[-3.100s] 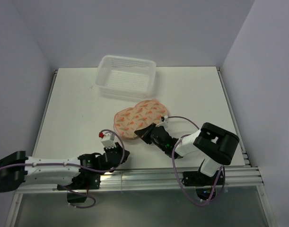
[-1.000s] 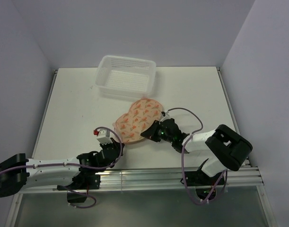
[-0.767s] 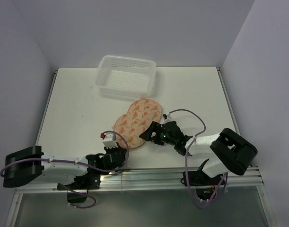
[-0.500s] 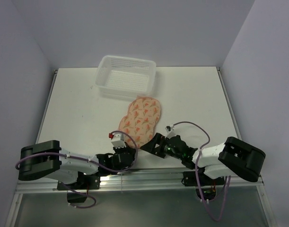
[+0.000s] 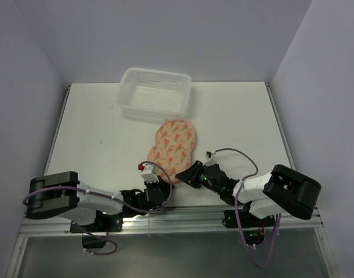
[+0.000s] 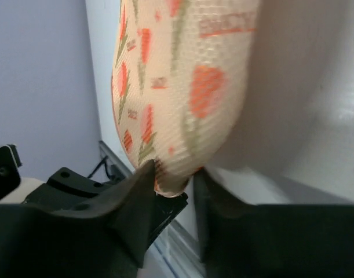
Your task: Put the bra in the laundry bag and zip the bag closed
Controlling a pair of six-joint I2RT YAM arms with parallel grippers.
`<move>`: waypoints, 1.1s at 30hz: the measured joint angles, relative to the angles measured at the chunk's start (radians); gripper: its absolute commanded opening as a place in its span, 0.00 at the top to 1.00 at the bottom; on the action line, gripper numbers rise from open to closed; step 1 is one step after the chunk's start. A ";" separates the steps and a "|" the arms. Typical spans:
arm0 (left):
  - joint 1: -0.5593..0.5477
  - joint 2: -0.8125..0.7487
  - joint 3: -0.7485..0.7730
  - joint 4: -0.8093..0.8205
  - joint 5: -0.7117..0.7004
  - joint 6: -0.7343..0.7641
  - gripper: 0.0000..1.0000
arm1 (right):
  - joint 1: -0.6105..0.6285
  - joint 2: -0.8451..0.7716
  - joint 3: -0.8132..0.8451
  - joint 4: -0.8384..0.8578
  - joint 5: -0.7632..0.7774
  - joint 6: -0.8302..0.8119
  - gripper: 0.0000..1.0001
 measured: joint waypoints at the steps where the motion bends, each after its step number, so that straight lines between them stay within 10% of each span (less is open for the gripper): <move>1: 0.000 0.002 0.000 0.000 0.000 0.000 1.00 | 0.000 0.004 0.006 0.001 0.005 0.004 0.84; 4: 0.000 0.003 -0.002 -0.004 -0.001 0.000 1.00 | -0.001 0.011 0.013 0.003 0.009 0.006 1.00; 20: -0.002 -0.427 -0.158 -0.309 -0.095 -0.123 1.00 | -0.303 -0.045 0.098 -0.205 -0.319 -0.227 1.00; 21: -0.002 -0.438 -0.163 -0.315 -0.095 -0.129 1.00 | -0.309 -0.039 0.120 -0.226 -0.334 -0.248 0.94; 24: -0.002 -0.427 -0.165 -0.305 -0.095 -0.121 1.00 | -0.320 -0.027 0.165 -0.273 -0.351 -0.291 0.28; 33: -0.002 -0.125 0.078 -0.277 -0.079 0.016 1.00 | -0.134 -0.133 0.037 -0.263 -0.222 -0.213 0.11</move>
